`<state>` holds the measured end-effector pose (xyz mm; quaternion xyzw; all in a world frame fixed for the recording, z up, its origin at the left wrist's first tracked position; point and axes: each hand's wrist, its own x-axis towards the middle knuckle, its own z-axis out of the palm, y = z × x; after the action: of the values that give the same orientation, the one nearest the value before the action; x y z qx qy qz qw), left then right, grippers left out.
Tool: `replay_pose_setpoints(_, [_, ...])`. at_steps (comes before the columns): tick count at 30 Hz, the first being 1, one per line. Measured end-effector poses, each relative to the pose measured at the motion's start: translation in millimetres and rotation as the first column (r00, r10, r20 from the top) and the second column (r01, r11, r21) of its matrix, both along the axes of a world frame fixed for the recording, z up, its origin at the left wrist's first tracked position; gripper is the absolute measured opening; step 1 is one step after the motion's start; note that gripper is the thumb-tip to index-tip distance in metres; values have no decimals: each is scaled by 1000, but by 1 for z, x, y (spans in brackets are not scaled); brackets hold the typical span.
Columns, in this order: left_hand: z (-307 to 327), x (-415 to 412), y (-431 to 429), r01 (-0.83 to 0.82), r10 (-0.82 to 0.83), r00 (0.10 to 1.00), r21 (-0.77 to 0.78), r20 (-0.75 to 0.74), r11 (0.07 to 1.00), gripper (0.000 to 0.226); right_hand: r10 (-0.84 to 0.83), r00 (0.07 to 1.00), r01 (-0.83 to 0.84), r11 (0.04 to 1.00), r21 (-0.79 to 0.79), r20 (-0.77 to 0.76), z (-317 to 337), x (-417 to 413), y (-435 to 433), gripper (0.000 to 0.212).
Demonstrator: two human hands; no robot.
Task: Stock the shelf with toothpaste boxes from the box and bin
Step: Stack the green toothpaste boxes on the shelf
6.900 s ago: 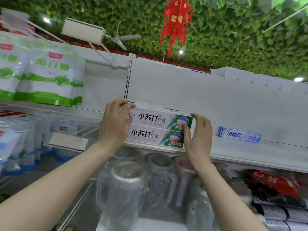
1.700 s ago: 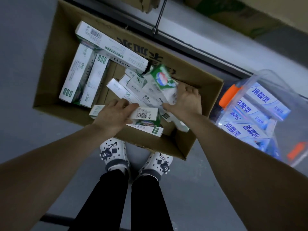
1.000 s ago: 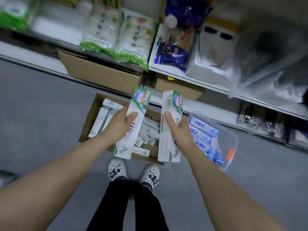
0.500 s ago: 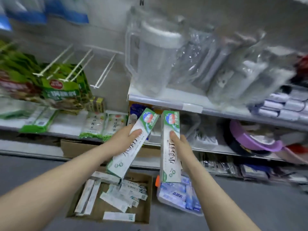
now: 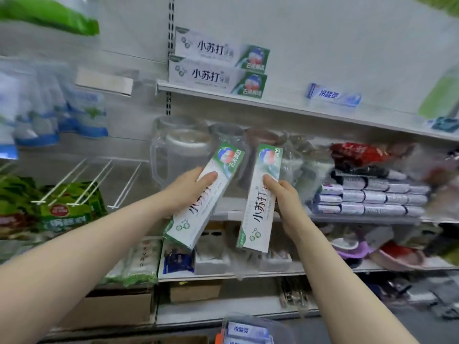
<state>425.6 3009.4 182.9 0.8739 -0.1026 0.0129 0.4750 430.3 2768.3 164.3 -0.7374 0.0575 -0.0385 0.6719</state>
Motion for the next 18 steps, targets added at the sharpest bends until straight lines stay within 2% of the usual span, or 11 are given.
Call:
replay_pose_setpoints(3, [28, 5, -19, 9, -8, 999, -31, 37, 999, 35, 15, 998, -16, 1000, 14, 67, 28, 11, -21, 72])
replay_pose_setpoints(6, [55, 13, -42, -1, 2, 997, -22, 80, 1000, 31, -6, 993, 3, 1000, 28, 116, 56, 30, -49, 57])
replay_pose_setpoints(10, [93, 26, -84, -60, 63, 979, -20, 196, 998, 33, -30, 979, 14, 997, 80, 201, 105, 60, -95, 53])
replay_pose_setpoints(12, [110, 32, -104, -94, 106, 969, -65, 221, 993, 30, -19, 972, -9, 993, 119, 233, 133, 76, -117, 52])
replay_pose_setpoints(15, [129, 41, -125, -155, 186, 947, -135, 262, 979, 31, -16, 945, -45, 983, 176, 327, 172, 98, -144, 64])
replay_pose_setpoints(18, [139, 51, -134, -257, 306, 903, -193, 301, 947, 33, -43, 920, -74, 957, 282, 390, 200, 118, -161, 49])
